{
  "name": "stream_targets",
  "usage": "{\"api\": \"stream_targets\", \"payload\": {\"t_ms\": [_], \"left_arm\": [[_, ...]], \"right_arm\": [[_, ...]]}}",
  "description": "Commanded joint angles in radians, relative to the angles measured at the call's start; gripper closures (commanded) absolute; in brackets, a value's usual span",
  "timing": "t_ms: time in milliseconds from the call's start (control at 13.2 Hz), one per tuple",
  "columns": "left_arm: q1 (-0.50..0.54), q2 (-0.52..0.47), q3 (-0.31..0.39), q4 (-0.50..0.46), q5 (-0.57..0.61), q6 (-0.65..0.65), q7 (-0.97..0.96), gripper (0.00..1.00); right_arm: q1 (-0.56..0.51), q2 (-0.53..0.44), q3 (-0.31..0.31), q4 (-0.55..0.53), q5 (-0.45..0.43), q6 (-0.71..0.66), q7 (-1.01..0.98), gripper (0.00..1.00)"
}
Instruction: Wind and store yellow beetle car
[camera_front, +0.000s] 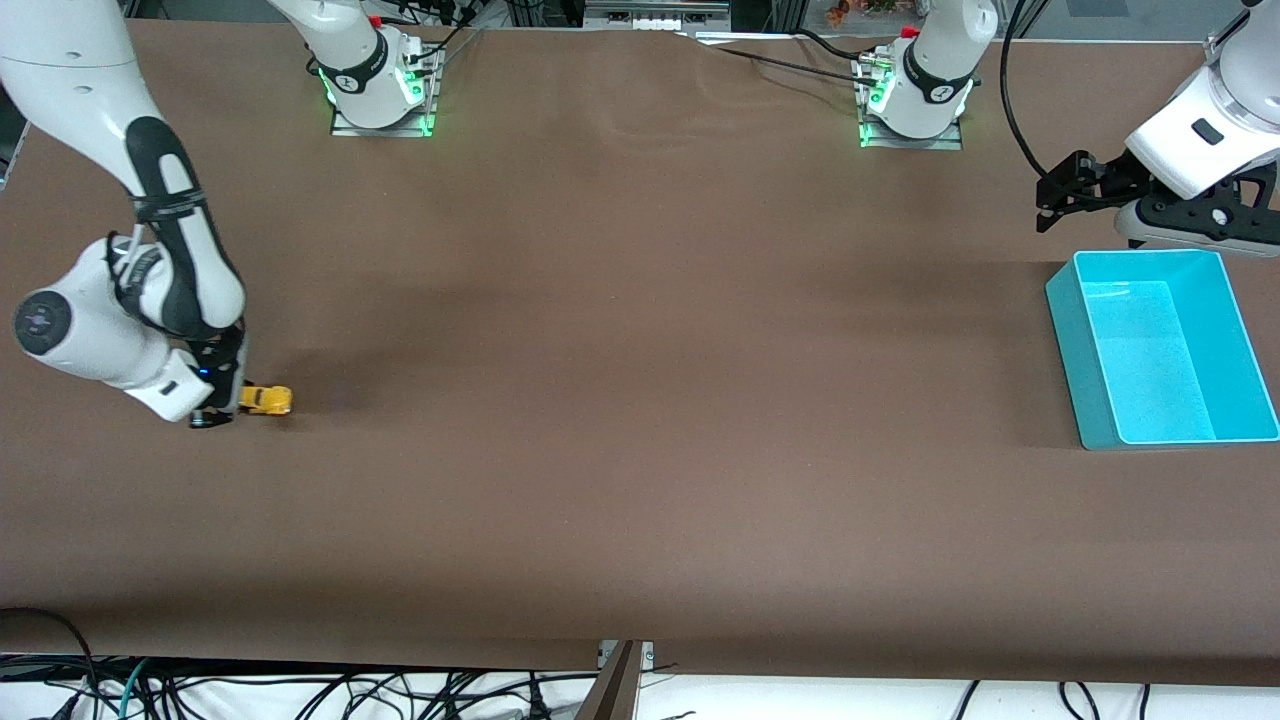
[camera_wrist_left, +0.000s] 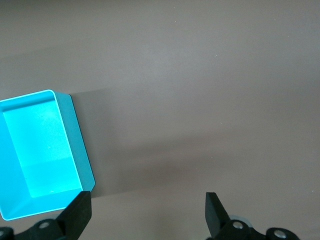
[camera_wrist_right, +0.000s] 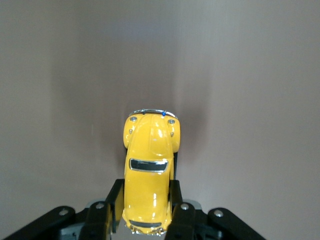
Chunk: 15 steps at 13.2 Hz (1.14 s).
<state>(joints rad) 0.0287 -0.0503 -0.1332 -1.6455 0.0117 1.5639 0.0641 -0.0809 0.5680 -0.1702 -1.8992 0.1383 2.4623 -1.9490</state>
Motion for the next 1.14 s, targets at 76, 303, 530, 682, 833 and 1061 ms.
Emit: {"api": "stream_targets", "payload": {"t_ms": [76,303,530,682,833,1061], "left_arm": [[0.011,0.004,-0.006,0.012,-0.010,-0.010,0.010,0.00],[0.011,0.004,-0.006,0.012,-0.010,-0.010,0.010,0.00],[0.011,0.004,-0.006,0.012,-0.010,-0.011,0.010,0.00],[0.011,0.004,-0.006,0.012,-0.010,-0.012,0.010,0.00],[0.011,0.004,-0.006,0.012,-0.010,-0.012,0.010,0.00],[0.011,0.004,-0.006,0.012,-0.010,-0.012,0.010,0.00]], "right_arm": [[-0.105,0.107,0.012,0.060,0.024,0.038,-0.099,0.83],[-0.111,0.116,0.014,0.071,0.067,0.038,-0.137,0.83],[-0.111,0.116,0.040,0.094,0.069,0.032,-0.139,0.00],[-0.111,0.115,0.040,0.097,0.069,0.030,-0.139,0.00],[-0.109,0.110,0.041,0.098,0.069,0.029,-0.139,0.00],[-0.109,0.107,0.043,0.098,0.069,0.029,-0.137,0.00]]}}
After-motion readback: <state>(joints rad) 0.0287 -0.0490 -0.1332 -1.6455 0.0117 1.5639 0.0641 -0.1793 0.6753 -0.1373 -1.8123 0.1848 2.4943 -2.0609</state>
